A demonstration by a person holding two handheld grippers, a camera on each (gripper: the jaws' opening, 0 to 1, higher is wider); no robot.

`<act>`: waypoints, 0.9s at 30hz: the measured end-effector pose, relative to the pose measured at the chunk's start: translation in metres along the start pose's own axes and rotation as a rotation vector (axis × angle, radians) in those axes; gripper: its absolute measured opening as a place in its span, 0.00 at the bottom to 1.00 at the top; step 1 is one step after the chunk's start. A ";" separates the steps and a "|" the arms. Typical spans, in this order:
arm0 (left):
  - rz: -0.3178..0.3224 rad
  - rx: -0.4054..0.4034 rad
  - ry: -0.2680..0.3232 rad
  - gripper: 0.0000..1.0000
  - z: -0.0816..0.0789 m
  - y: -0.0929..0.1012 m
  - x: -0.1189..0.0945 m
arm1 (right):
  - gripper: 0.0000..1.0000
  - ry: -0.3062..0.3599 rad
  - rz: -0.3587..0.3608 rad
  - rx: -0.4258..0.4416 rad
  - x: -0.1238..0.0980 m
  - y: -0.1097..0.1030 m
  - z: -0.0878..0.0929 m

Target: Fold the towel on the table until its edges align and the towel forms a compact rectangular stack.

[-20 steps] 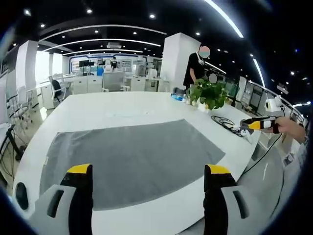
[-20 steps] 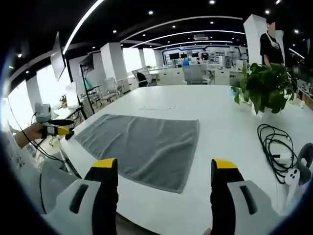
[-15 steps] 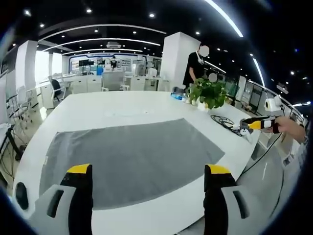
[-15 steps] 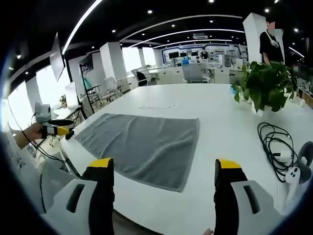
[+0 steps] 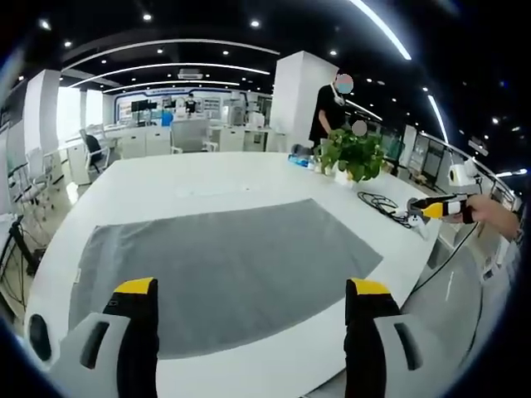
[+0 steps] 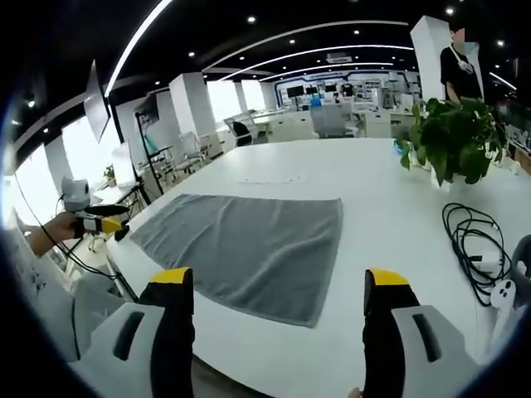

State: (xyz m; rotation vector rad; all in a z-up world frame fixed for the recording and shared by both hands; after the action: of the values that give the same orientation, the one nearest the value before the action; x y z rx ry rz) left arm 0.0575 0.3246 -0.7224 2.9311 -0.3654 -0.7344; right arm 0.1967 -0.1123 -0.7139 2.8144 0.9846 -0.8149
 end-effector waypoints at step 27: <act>0.066 0.000 -0.016 0.95 -0.001 0.013 0.019 | 0.84 -0.008 -0.007 0.029 0.006 0.004 0.000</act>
State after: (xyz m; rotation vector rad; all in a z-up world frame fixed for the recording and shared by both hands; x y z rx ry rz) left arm 0.0718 0.3075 -0.7283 2.8991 -0.4610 -0.7488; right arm 0.2028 -0.1118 -0.7172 2.8313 0.9894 -0.8477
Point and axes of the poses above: the point that each gripper's makers call its tool centre point, and the gripper's own axes: x roughly forward along the fingers, y roughly to its right, z roughly out of its underside, the point moved 9 cm from there along -x, roughly backward along the fingers, and after that the axes turned 8 degrees about z, right-handed, at the moved point
